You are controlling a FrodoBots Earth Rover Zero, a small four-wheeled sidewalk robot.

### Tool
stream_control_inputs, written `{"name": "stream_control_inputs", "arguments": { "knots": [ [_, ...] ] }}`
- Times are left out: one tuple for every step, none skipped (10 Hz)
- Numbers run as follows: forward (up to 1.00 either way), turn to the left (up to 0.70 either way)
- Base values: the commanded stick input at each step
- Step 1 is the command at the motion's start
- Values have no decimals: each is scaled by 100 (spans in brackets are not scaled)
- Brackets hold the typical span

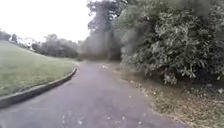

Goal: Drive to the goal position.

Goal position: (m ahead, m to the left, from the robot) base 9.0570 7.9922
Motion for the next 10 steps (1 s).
{"name": "stream_control_inputs", "arguments": {
  "knots": [
    [0,0],
    [0,0],
    [0,0],
    [0,0],
    [0,0],
    [0,0],
    [70,0],
    [70,0],
    [70,0],
    [70,0]
  ]
}}
